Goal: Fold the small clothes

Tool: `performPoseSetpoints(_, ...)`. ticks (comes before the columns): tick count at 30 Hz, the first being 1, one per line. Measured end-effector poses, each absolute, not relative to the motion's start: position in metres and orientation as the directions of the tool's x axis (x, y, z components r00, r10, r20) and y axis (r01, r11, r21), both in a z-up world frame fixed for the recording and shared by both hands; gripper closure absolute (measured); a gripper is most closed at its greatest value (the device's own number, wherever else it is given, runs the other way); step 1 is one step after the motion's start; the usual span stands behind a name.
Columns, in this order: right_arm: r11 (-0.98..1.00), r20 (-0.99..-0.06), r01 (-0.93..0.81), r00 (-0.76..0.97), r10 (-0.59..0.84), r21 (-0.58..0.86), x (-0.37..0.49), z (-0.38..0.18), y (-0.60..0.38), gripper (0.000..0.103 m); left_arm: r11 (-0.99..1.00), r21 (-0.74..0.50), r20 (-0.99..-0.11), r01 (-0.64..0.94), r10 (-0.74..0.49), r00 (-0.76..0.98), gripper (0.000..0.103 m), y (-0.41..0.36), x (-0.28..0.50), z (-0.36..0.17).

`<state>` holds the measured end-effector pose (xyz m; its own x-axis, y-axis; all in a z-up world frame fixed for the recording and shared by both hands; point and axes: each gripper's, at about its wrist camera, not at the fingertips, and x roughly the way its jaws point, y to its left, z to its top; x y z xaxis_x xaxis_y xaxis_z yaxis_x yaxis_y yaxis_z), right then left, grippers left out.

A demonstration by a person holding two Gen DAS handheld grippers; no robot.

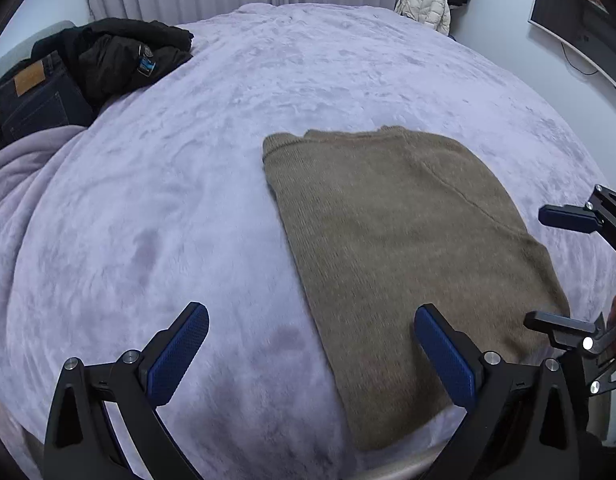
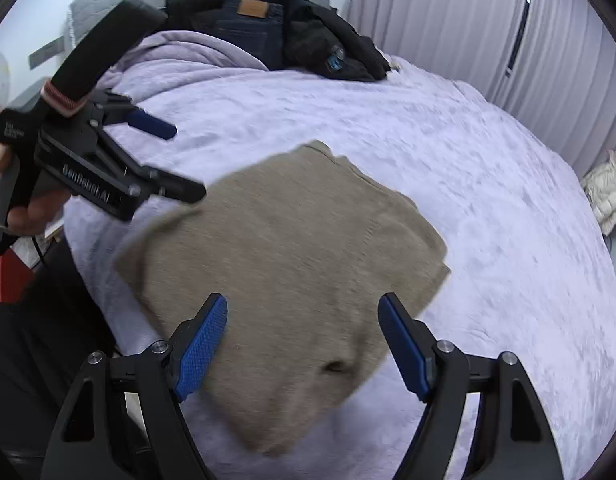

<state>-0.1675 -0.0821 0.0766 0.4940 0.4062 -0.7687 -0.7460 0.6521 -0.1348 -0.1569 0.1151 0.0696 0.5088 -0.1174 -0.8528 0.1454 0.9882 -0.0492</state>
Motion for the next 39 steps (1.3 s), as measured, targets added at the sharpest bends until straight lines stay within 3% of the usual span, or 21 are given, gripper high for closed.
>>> performPoseSetpoints(7,0.609,-0.8,-0.75,0.519,0.301,-0.258,-0.183,0.038,-0.062,0.023,0.991,-0.076,-0.885,0.11,-0.118,0.45,0.0,0.117,-0.165,0.033)
performPoseSetpoints(18,0.715,-0.822,-0.676,0.501,0.269,-0.178,-0.196,0.068,-0.085,0.022,0.999,0.033,-0.874,0.04,0.009,0.485,0.0,0.084,-0.168,0.069)
performPoseSetpoints(24,0.814,-0.824,-0.572,0.505,0.255,-0.099,-0.188,0.089,-0.092,0.022,1.0,0.023,-0.868,-0.006,0.023,0.496,0.0,0.073,-0.158,0.08)
performPoseSetpoints(39,0.87,-0.885,-0.482,0.444,0.138,-0.106,-0.169,0.074,-0.09,0.021,0.999,0.02,-0.887,-0.038,0.035,0.461,0.0,0.064,-0.149,0.072)
